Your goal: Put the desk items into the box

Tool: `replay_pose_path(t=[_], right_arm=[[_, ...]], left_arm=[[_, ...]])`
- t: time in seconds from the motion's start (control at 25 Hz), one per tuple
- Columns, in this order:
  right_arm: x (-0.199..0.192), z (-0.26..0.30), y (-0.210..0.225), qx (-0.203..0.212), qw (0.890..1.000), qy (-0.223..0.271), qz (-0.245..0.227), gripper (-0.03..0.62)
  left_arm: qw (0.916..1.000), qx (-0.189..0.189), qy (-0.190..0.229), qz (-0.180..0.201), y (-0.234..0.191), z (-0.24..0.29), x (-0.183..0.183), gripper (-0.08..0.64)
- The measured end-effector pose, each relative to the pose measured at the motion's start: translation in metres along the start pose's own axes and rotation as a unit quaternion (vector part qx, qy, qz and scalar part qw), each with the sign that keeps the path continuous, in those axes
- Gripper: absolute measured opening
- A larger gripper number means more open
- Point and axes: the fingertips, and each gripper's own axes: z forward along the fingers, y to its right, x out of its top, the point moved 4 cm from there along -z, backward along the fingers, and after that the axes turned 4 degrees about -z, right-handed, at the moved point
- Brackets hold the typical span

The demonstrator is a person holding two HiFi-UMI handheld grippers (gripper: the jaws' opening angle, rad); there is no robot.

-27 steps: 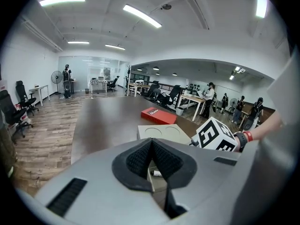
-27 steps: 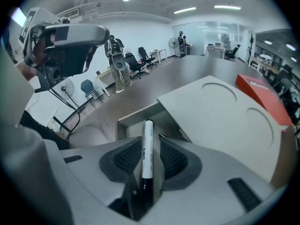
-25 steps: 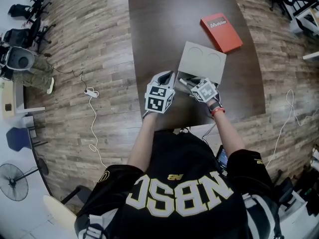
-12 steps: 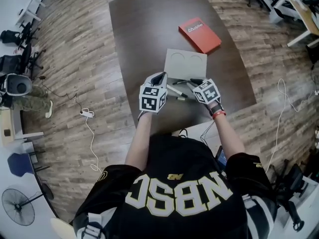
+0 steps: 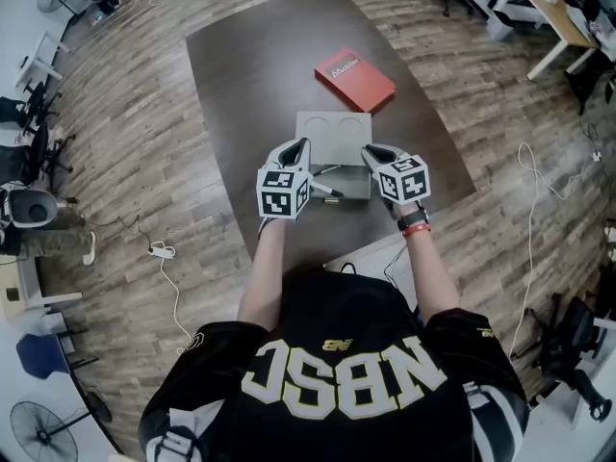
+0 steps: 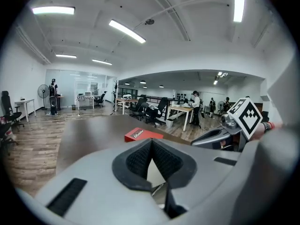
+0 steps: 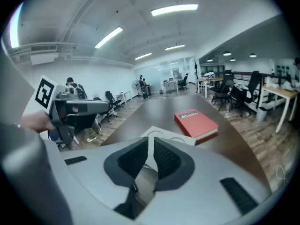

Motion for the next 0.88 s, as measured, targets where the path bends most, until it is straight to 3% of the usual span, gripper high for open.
replay_pose_path(t=[0.36,0.56,0.88], right_arm=[[0.051,-0.047,0.009,-0.070,0.992,0.101,0.021,0.009],[0.081,-0.081,0.010,-0.127,0.981,0.148,-0.003,0.009],[0.106,-0.118,0.002,-0.168,0.961,0.219,-0.025,0.009]], left_arm=[[0.9979,-0.002,0.064,0.009,0.008,-0.011,0.054,0.014],[0.9952,-0.006,0.095,0.021,0.014,-0.022,0.080,0.014],[0.9865,0.008,0.157,0.046,0.024,-0.037,0.098,0.014]])
